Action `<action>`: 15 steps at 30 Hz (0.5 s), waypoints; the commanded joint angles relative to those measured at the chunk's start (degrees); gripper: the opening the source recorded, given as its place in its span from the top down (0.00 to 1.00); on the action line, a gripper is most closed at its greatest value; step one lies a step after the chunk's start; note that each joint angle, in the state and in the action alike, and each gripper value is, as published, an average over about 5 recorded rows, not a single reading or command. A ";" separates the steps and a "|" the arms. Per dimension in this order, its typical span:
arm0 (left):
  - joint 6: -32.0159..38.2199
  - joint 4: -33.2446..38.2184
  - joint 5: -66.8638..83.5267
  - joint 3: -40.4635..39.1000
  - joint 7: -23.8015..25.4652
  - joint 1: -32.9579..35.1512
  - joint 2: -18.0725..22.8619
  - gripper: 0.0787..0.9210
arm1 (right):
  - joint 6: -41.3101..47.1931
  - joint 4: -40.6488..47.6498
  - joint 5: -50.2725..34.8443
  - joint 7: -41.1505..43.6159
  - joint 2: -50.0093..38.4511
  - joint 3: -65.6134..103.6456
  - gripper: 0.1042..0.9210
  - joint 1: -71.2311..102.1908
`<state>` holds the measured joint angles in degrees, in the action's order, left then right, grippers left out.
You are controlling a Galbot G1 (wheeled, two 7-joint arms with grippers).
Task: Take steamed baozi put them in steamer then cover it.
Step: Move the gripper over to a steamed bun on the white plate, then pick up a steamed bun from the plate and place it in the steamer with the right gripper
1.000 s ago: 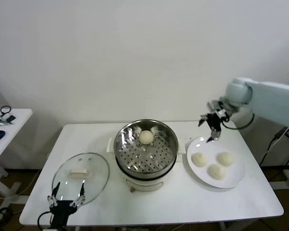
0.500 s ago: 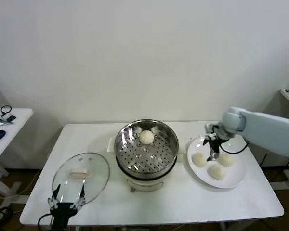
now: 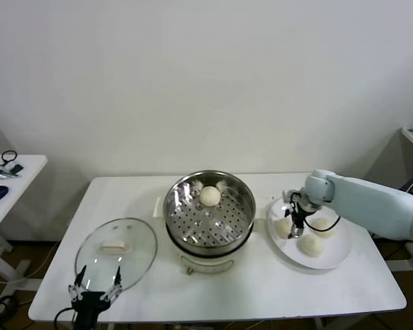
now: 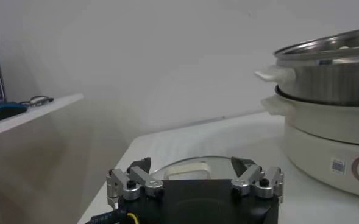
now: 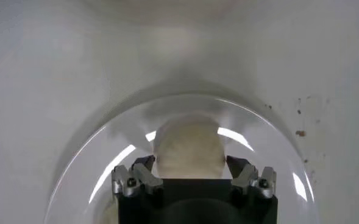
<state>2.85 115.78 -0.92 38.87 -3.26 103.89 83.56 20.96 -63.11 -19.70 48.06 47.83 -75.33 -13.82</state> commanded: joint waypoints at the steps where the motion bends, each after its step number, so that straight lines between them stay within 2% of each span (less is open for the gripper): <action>1: 0.00 0.04 -0.09 -0.03 -0.04 -0.09 -0.02 0.12 | 0.56 1.26 0.65 -0.19 0.57 2.69 0.27 2.13; 7: 0.00 0.36 -0.24 -0.02 -0.07 0.19 0.02 0.12 | -0.64 -2.72 -3.17 2.20 -1.26 -2.79 0.29 -7.32; 15: 0.08 0.66 -0.74 -0.46 -0.04 0.43 -0.28 0.12 | -2.88 -8.90 -19.44 7.05 2.60 -24.74 0.29 -41.92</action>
<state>2.87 116.35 -1.39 38.58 -3.32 104.16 83.60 19.21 -67.37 -27.05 51.61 47.93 -84.04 -28.87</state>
